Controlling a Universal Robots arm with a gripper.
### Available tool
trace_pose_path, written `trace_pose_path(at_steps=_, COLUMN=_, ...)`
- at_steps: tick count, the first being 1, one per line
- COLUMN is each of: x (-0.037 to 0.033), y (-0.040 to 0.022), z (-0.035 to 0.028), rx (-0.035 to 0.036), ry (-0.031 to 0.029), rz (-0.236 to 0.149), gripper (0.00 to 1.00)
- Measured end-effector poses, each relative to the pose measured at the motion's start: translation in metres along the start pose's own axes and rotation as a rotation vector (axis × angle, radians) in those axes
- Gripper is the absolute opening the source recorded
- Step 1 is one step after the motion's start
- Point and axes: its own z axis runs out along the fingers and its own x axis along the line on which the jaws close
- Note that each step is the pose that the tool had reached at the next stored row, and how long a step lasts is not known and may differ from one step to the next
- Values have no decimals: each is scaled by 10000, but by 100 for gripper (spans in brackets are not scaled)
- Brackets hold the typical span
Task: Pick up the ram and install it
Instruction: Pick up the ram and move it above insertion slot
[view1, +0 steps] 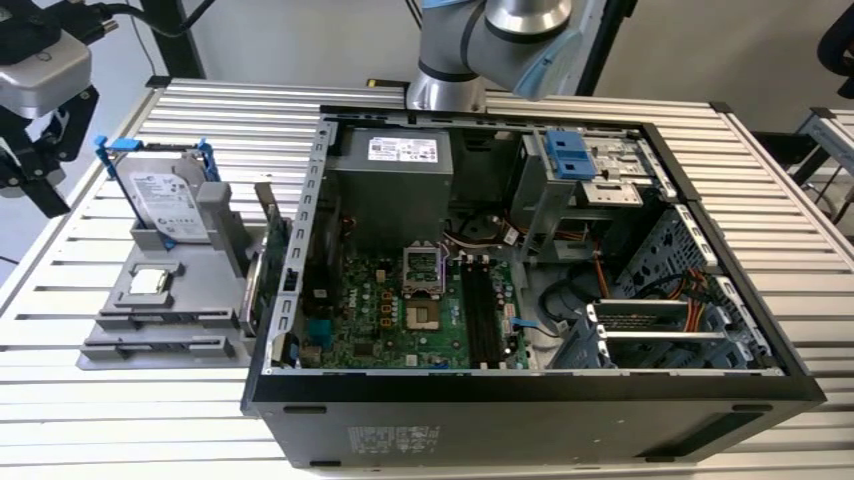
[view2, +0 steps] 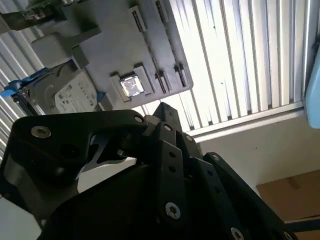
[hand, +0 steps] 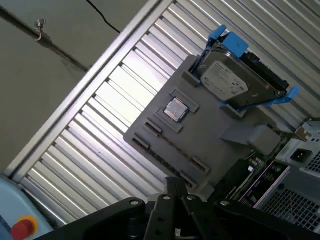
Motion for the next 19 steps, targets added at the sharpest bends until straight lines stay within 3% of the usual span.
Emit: trace_pose_path(at_steps=19, x=0, y=-1, z=-1, rx=-19, ry=142, rz=-2574, gripper=0)
